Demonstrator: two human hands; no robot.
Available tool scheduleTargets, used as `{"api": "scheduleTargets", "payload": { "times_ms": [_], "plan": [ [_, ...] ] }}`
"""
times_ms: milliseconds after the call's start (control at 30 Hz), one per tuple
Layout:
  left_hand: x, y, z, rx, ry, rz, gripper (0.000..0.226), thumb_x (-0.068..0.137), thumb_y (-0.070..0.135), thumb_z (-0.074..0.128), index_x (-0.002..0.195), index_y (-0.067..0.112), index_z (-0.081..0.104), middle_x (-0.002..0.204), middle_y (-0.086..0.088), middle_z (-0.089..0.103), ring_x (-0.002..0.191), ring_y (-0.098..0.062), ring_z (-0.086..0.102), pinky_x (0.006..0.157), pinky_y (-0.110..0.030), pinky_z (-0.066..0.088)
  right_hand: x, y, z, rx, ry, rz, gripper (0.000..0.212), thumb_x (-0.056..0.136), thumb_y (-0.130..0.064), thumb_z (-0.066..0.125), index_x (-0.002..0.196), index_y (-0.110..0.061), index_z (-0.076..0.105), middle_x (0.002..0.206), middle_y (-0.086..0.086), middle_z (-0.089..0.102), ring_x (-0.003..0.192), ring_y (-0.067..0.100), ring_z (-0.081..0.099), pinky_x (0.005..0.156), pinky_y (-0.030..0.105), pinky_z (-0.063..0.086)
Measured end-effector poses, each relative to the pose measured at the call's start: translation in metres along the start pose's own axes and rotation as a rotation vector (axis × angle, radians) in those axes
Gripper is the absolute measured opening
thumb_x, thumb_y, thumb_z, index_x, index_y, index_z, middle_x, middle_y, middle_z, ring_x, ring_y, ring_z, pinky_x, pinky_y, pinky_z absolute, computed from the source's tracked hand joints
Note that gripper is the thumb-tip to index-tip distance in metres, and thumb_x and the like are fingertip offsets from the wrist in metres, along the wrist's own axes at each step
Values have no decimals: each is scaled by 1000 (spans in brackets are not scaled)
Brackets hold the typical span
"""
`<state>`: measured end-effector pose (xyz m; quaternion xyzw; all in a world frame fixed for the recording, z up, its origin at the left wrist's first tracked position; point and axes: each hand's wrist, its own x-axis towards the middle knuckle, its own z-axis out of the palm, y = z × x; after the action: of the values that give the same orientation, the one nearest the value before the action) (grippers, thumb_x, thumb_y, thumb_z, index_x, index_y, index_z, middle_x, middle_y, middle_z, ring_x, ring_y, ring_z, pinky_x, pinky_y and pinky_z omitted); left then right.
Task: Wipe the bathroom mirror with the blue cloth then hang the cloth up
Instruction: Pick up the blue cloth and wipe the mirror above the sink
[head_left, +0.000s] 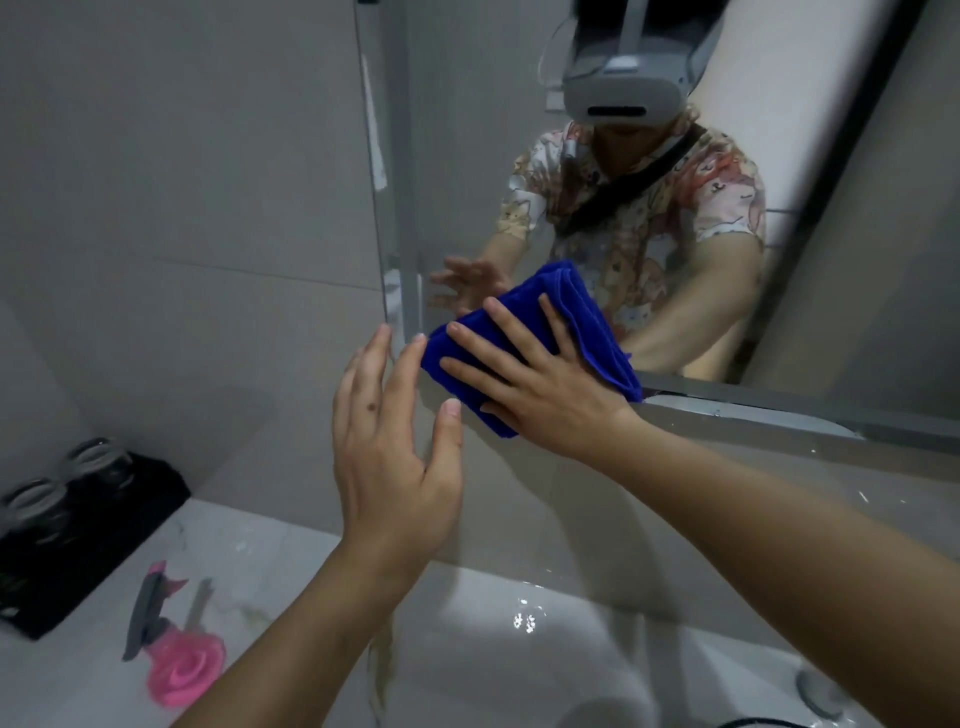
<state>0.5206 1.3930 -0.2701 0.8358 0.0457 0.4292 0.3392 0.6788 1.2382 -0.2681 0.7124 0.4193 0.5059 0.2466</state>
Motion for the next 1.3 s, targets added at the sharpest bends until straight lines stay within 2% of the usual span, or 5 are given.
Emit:
{"api": "scheduleTargets", "payload": {
  "times_ms": [267,467,900,1067,1300],
  "plan": [
    [-27,54,36,28,-32,64,58,95,32,56,151,26,43,164,3,31,152,-22,28,122,-18,7,-76,46,-9,2,10,46,64,109,-52,33,166,-27,16,173,5,14,157,39,8,121,65,-7],
    [-52,103,73,17,-95,118,59,94,30,58,151,24,44,164,1,32,151,-24,29,122,-47,24,-140,86,-18,28,24,95,61,109,-53,33,164,-28,23,171,4,20,156,37,12,122,63,-12],
    [-92,196,156,-15,-150,272,57,95,36,52,149,19,47,163,-4,34,151,-28,30,122,-38,20,-271,157,-32,-26,45,178,58,107,-54,42,160,-31,36,166,1,33,153,36,24,123,62,-6],
    [-109,237,195,-31,-189,324,58,96,39,49,151,21,46,165,-1,31,153,-23,24,120,-48,29,-337,185,-38,-44,59,270,58,105,-56,47,158,-33,40,165,0,35,151,37,28,122,64,2],
    [-142,304,254,-92,-208,413,57,96,36,52,150,17,48,164,-3,31,154,-24,23,125,-24,8,-429,231,-45,-105,54,332,57,105,-58,48,156,-36,41,163,1,33,148,39,31,118,67,10]
  ]
}}
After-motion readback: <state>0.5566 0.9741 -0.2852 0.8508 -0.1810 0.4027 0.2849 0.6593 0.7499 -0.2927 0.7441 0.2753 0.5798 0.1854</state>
